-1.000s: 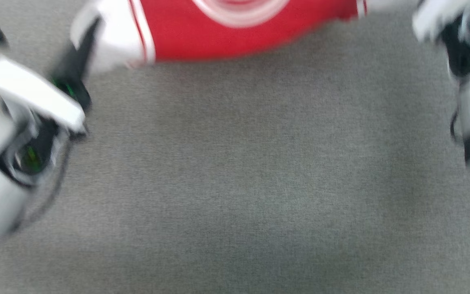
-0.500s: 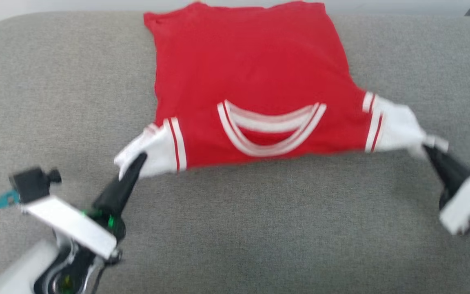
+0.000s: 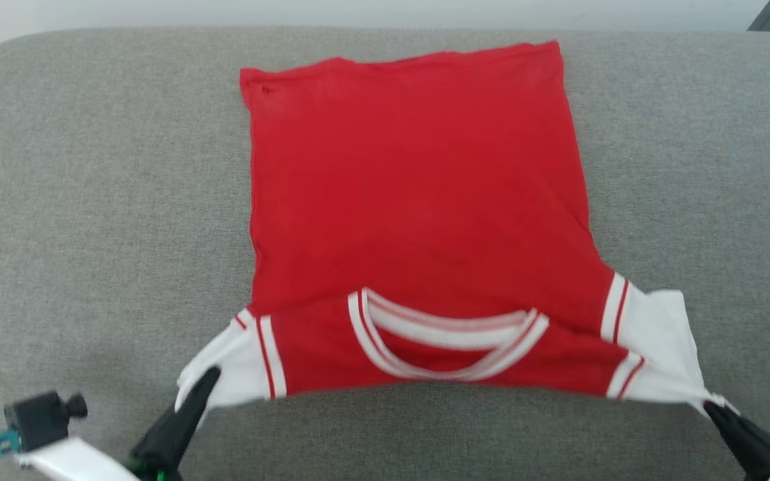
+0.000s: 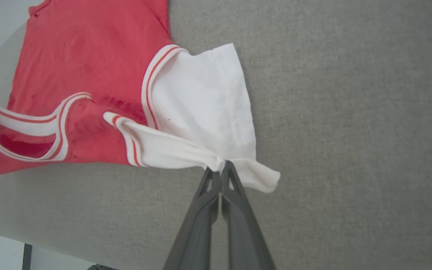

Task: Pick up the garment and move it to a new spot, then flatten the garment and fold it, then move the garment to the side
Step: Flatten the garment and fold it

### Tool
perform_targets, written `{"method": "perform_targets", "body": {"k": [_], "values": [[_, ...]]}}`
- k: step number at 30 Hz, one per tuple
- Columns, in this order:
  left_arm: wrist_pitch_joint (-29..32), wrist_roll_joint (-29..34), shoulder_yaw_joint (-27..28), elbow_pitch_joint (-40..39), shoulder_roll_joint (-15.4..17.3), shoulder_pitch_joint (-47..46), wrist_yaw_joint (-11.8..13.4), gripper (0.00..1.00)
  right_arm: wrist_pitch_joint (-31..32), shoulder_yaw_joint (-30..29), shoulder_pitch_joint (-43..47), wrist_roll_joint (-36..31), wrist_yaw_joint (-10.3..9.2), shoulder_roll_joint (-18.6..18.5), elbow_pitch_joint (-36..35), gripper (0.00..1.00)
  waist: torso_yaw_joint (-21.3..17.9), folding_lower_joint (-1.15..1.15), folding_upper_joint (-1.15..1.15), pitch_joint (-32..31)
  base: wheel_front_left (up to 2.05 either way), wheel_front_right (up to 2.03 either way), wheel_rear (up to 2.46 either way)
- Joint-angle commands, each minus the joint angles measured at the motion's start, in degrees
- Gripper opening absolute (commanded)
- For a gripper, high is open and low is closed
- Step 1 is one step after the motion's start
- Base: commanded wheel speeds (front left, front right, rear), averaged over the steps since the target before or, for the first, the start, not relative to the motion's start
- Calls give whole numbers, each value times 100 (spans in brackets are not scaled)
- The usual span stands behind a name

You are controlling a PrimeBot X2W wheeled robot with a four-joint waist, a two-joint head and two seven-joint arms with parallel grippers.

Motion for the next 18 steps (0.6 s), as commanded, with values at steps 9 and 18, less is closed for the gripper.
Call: {"method": "perform_targets", "body": {"k": [9,18], "values": [[-28,269,-126,244,-245,381,13,0,-187,-29,92,-319,0,148,497,0,-5,0,0,-51,0,0,0],[-27,294,-378,437,-346,152,13,0,-391,51,-77,-409,-1,106,876,0,8,0,0,-17,0,0,0]]}}
